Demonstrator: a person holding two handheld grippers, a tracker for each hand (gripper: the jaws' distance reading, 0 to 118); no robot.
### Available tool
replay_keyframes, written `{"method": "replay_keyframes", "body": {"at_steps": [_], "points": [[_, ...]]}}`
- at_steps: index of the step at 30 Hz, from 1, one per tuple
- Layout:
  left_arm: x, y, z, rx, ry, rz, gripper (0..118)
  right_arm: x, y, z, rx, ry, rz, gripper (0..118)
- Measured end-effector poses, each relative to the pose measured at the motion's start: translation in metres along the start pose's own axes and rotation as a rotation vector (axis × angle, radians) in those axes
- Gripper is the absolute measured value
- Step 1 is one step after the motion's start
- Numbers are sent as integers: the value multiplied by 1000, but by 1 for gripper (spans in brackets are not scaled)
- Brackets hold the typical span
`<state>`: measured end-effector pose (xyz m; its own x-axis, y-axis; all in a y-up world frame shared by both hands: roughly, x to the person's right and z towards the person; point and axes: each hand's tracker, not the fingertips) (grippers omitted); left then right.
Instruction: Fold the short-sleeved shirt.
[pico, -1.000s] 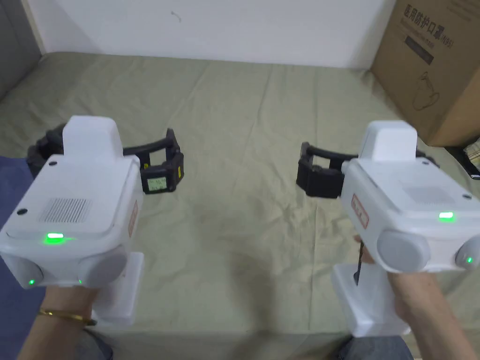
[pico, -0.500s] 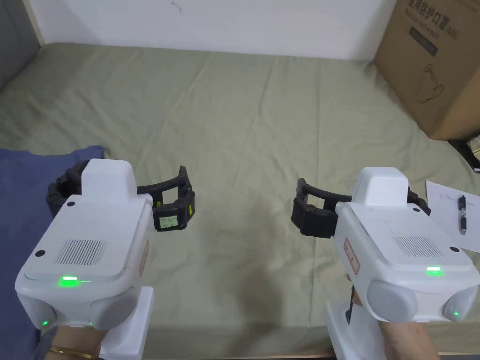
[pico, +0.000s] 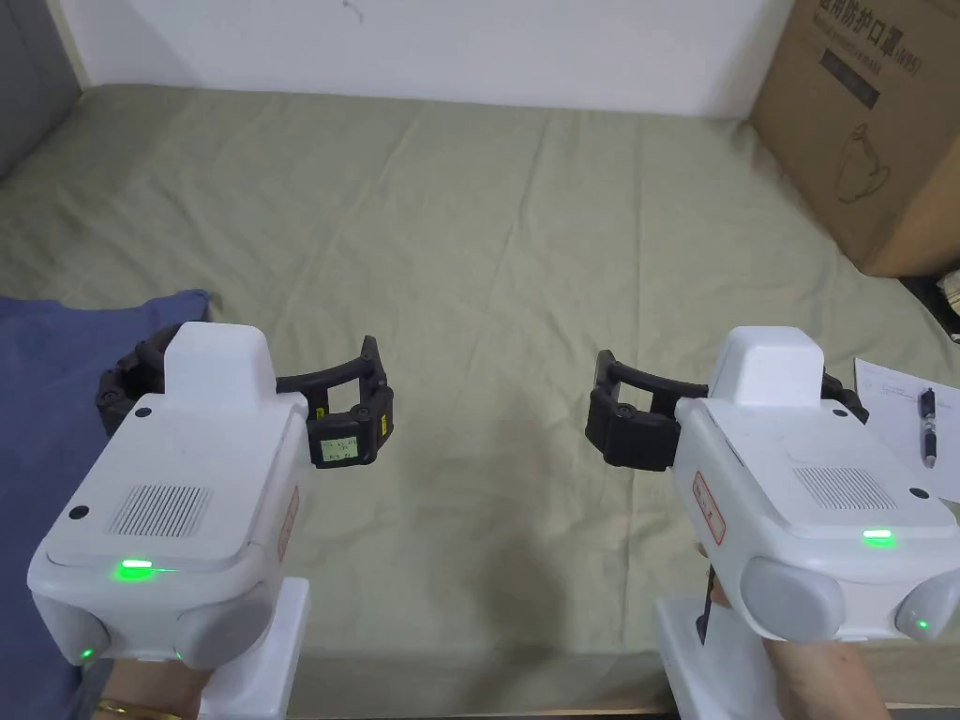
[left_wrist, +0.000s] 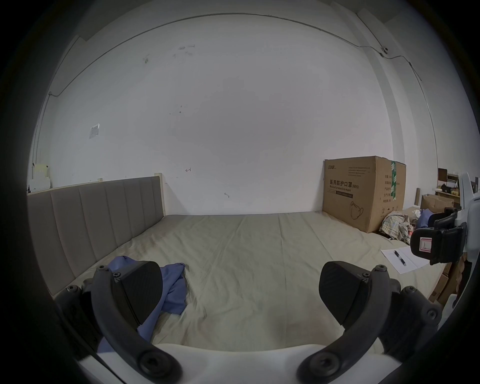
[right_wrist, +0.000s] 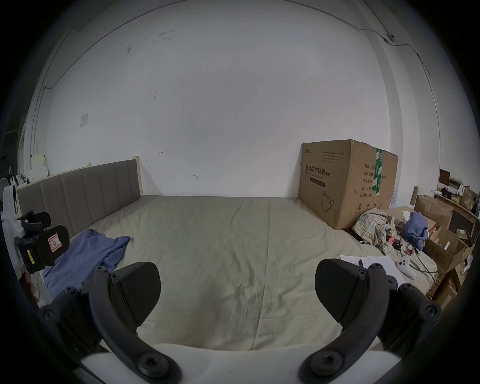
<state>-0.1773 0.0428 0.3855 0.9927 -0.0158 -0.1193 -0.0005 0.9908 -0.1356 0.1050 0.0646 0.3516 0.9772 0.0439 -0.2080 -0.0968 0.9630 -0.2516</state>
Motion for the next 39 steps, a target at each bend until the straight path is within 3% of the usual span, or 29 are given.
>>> {"method": "replay_keyframes", "body": {"at_steps": [16,17,18,19,21,22,23,26,30,39], "points": [[4,6,1,12,-9,-9,118,0,4,2,19,6,25,117],[5,6,1,12,-8,-10,114,0,5,2,22,3,26,115],[6,8,1,5,-2,-14,106,-1,5,3,24,2,28,112],[7,9,2,4,2,-18,90,-1,6,4,26,4,28,105],[9,9,3,16,13,-27,28,-1,8,5,18,-6,18,57],[10,10,3,20,22,-40,8,0,8,6,22,-1,1,25],[10,10,2,20,20,-47,1,1,9,6,25,2,-25,0],[9,11,7,12,-2,-48,0,7,9,7,5,15,-73,0],[8,9,11,2,-12,-59,0,3,8,11,3,16,-14,0],[4,8,13,-2,-3,-36,0,3,8,11,8,33,-30,0]]}}
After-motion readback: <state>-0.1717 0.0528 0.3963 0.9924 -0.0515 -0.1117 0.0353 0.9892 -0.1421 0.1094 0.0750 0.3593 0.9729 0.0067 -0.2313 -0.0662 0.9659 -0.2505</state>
